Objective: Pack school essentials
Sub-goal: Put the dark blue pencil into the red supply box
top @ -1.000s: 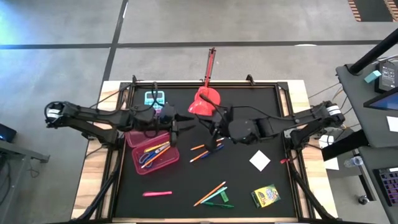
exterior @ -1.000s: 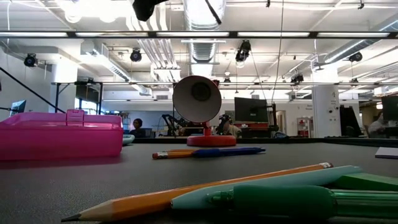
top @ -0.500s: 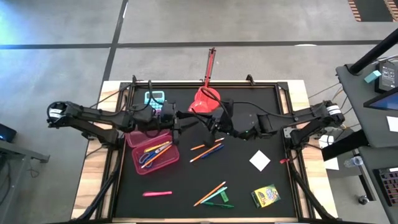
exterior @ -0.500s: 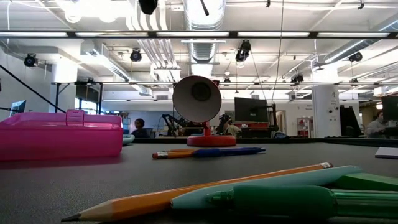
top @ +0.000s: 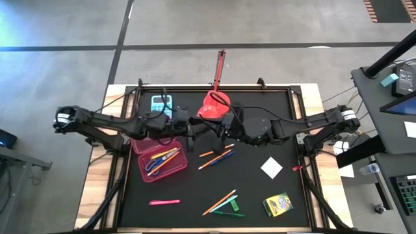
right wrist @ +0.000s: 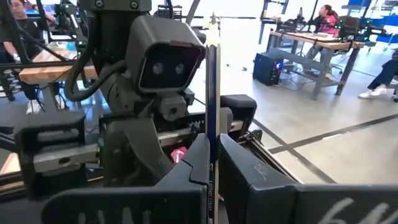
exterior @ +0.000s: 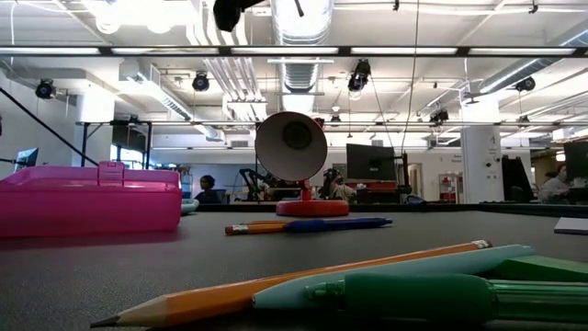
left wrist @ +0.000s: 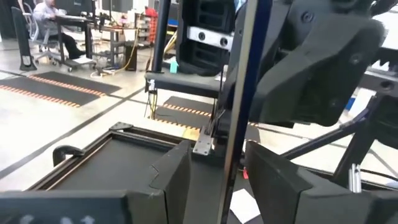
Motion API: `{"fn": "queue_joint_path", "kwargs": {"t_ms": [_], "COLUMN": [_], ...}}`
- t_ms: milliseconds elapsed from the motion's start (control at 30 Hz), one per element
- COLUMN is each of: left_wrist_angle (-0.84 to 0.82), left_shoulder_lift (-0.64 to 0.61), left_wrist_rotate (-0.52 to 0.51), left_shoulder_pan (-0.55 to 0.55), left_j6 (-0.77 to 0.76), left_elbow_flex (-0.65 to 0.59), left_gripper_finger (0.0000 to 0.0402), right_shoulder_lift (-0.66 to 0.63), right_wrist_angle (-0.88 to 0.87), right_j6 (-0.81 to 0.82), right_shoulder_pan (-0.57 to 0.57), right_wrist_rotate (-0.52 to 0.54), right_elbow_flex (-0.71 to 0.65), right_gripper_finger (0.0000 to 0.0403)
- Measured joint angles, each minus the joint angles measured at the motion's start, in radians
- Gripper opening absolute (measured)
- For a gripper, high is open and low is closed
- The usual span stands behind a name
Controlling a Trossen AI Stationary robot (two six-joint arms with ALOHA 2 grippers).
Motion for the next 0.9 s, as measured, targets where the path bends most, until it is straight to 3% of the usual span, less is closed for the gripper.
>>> {"fn": "queue_joint_path", "kwargs": {"t_ms": [167, 433, 733, 900], "left_wrist_angle": [0.031, 0.029, 0.02, -0.012], "left_shoulder_lift": [0.026, 0.024, 0.024, 0.023], "left_wrist_rotate": [0.001, 0.002, 0.02, 0.025], "left_shoulder_pan": [0.0, 0.0, 0.0, 0.0], "left_j6": [0.0, 0.0, -0.015, -0.063], "left_elbow_flex": [0.0, 0.0, 0.0, -0.001], "left_gripper_finger": [0.0113, 0.0011, 0.0011, 0.0011], "right_shoulder_lift": [0.001, 0.001, -0.005, -0.022], "right_wrist_angle": [-0.003, -0.026, -0.075, -0.266], "right_j6": [-0.007, -0.009, 0.032, 0.084], "right_shoulder_pan": [0.0, 0.0, 0.0, 0.0], "right_wrist_rotate": [0.0, -0.004, -0.009, -0.014], "right_elbow_flex": [0.0, 0.001, 0.003, 0.051], "right_gripper_finger": [0.0009, 0.0011, 0.0022, 0.0023]}}
